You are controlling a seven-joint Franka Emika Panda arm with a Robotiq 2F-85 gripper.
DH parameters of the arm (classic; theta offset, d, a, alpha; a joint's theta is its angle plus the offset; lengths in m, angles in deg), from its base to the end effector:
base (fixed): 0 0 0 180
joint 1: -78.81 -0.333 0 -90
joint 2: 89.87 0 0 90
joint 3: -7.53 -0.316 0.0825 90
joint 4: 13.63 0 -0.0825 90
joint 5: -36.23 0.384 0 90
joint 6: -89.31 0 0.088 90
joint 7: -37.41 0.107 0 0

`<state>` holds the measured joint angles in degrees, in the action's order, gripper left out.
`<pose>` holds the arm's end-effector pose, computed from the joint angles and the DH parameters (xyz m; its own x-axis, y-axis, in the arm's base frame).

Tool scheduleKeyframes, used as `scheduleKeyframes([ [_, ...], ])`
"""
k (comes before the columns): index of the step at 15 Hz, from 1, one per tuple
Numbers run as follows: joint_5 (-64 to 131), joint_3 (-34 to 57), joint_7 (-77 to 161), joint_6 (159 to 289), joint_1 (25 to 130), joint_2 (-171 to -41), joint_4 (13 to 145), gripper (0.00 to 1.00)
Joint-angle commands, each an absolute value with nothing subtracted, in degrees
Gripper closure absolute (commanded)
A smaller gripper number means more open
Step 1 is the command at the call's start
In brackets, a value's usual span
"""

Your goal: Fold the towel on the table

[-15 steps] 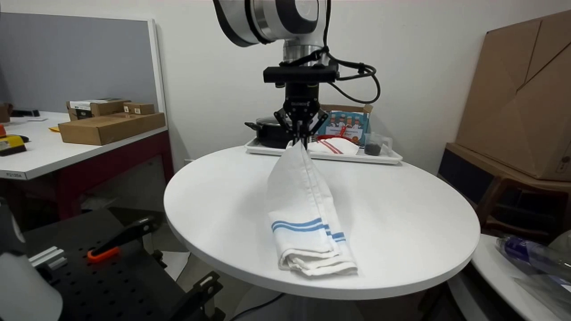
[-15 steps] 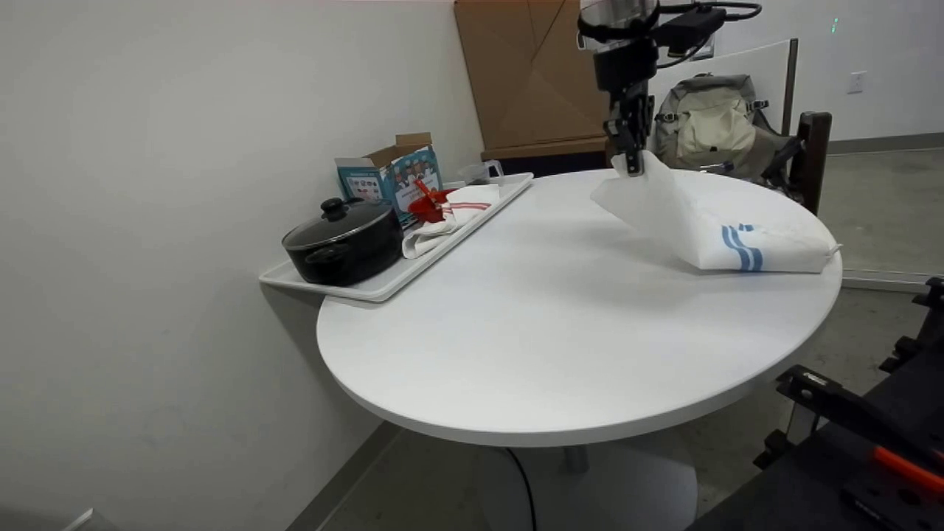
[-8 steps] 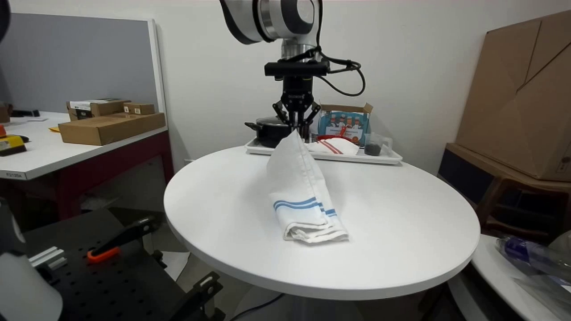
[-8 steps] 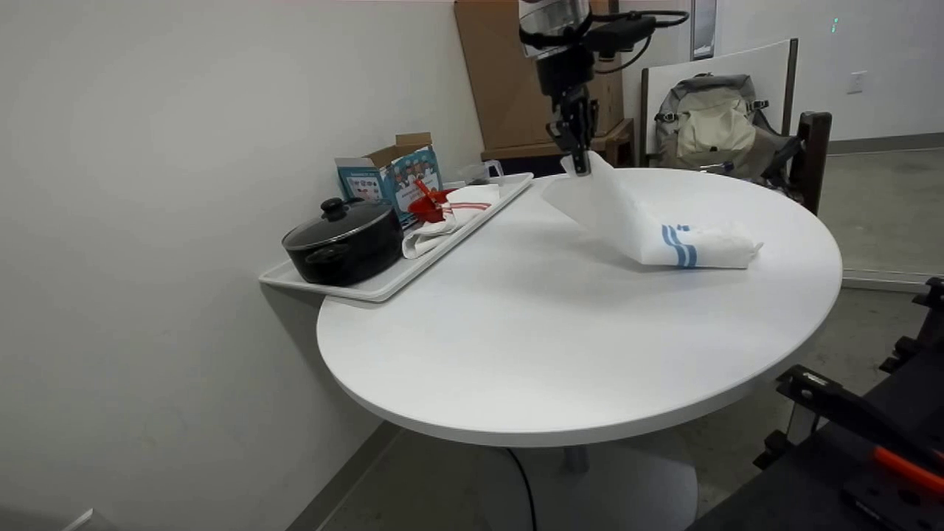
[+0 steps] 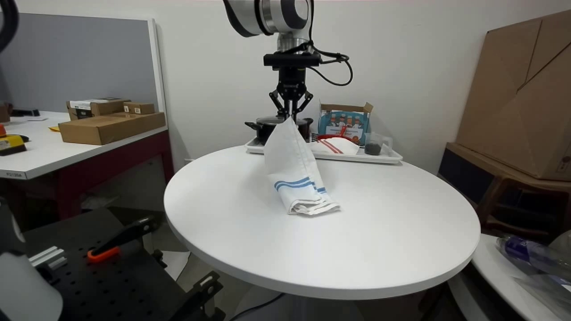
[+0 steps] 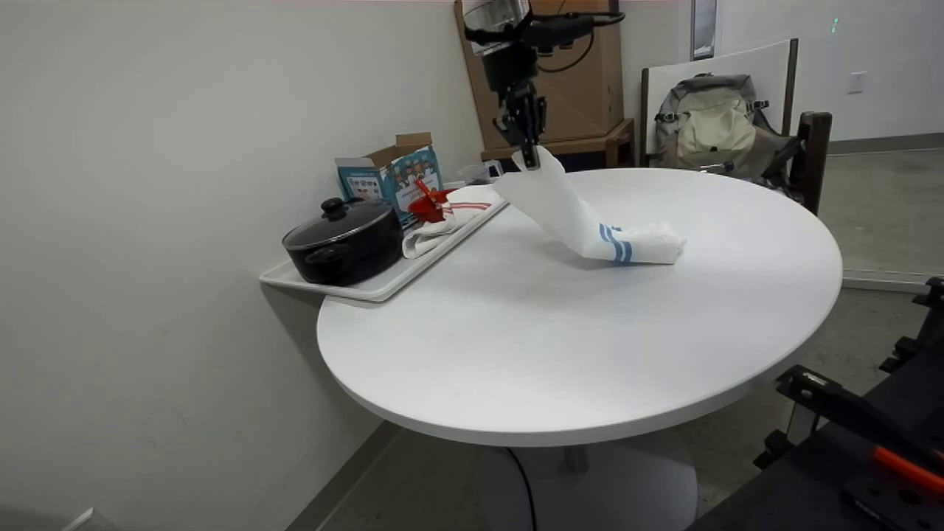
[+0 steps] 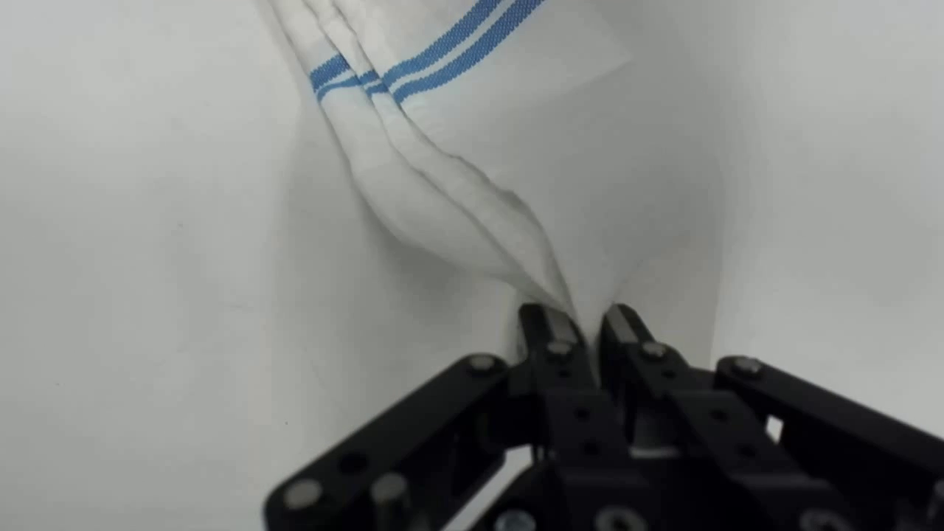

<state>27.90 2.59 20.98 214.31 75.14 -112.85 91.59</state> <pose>0.6284 0.0862 0.3083 0.8675 0.4914 -0.0769 0.4961 -0.8661 0.0614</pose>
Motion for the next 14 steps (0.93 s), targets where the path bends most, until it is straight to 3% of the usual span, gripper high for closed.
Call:
scheduleKeyframes([
  [1,26.52,2.65,14.53,218.83,77.15,-109.5,98.69,0.9],
  [10,22.75,7.97,-15.85,242.49,89.95,-105.27,126.64,0.89],
  [11,20.87,9.77,-16.77,244.48,90.64,-105.48,128.56,0.64],
  [13,17.25,13.17,-17.09,247.54,91.52,-105.94,130.94,0.62],
  [14,15.46,14.75,-16.88,248.72,91.74,-106.04,131.81,0.56],
])
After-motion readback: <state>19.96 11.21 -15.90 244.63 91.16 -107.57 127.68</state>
